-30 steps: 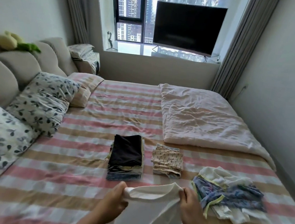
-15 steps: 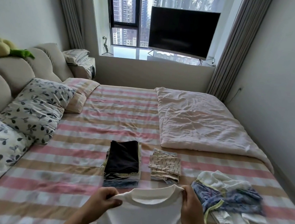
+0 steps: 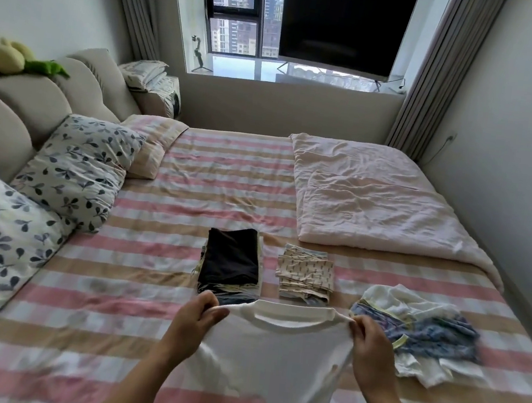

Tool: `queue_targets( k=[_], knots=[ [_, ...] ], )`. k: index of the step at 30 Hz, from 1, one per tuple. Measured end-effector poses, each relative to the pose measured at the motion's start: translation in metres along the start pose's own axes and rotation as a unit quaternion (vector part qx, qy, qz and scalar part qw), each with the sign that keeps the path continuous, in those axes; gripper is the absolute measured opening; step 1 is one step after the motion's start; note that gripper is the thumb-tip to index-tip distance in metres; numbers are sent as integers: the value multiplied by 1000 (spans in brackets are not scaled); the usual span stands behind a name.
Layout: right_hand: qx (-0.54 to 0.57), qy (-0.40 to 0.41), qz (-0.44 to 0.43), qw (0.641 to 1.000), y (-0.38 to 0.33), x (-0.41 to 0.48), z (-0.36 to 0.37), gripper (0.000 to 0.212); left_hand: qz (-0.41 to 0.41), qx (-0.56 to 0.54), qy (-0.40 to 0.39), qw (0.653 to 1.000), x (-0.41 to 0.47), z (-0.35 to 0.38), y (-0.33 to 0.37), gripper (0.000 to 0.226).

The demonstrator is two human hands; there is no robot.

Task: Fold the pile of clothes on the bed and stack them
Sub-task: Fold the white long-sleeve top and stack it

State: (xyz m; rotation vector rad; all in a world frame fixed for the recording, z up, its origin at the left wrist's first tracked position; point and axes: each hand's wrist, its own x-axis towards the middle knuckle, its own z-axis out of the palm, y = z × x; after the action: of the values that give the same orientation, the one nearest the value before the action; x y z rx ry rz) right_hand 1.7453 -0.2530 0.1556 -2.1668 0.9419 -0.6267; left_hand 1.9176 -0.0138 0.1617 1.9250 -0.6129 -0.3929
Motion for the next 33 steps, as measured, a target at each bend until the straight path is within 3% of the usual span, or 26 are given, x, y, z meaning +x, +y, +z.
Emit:
queue_targets(
  k=[6,12,18,20,23,25,29,33],
  knots=[
    [81,-19,22,996,-9,-21,-14,16,-15,-48,13,999,-27,-17,18,29],
    [62,99,-34,993,-32,-57,-36,10,82,29,168,982,-73,-17,47,17],
    [105,106,-105,983,-53,-67,-65,11,121,63,197,971,-97,-32,78,15],
    [86,54,-128,986,-54,-64,-73,11,113,76,190,972,-99,-38,80,23],
    [44,-18,-141,989,-48,-54,-75,12,74,72,133,986,-94,-46,65,12],
    [16,-49,-138,989,-38,-48,-64,11,39,71,84,993,-87,-43,41,24],
    [-34,-101,-73,992,9,-40,-15,11,-38,92,41,994,-67,-11,-20,32],
    [-107,-134,-4,985,75,-33,56,12,-107,118,15,987,-41,34,-107,24]
  ],
)
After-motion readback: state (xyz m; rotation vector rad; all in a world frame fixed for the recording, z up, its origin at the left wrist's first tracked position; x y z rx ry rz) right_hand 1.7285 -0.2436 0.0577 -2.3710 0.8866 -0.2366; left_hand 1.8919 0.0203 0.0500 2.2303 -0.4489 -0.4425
